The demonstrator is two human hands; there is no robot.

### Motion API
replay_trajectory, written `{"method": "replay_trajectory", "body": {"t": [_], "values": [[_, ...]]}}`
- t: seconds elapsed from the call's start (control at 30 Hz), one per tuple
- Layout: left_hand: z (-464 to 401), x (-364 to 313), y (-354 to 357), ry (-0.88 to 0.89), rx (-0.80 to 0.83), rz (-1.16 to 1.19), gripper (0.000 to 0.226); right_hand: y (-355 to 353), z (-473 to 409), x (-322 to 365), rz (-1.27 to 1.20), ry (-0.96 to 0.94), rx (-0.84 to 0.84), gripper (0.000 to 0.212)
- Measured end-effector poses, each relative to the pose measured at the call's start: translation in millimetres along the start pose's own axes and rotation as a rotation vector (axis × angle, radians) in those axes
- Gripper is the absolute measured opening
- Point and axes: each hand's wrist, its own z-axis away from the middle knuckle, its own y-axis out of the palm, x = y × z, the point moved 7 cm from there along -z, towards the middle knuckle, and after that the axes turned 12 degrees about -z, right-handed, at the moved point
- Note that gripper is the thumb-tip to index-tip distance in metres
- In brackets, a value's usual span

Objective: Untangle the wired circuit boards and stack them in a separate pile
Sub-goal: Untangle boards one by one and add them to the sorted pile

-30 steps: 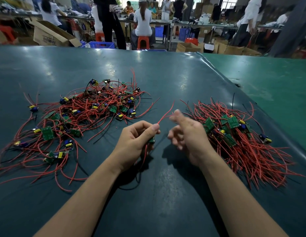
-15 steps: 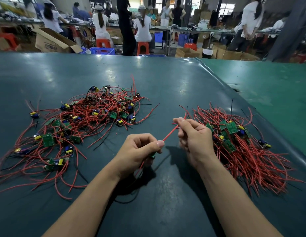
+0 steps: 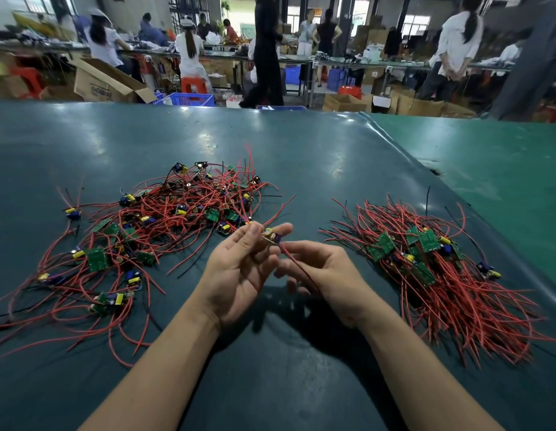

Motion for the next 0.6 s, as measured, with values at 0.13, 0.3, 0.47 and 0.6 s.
{"method": "replay_trajectory", "body": {"t": [0.13,0.3,0.47,0.6], "values": [[-5,-1,-7,0.013,-0.056,0.057,0.011,0,2,5,-0.141,0.009,0.084,0.035],[-5,3,-4,0.021,-0.036,0.04,0.016,-6,0,14,-0.275,-0.154,-0.065,0.021],[-6,4,-3,0.043,-0.073,0.036,0.012,-15,-1,16,-0.402,-0.176,-0.187,0.019],[-8,-1,-13,0.104,-0.192,0.024,0.015,-34,0,21,-0.56,-0.209,-0.328,0.03]]}}
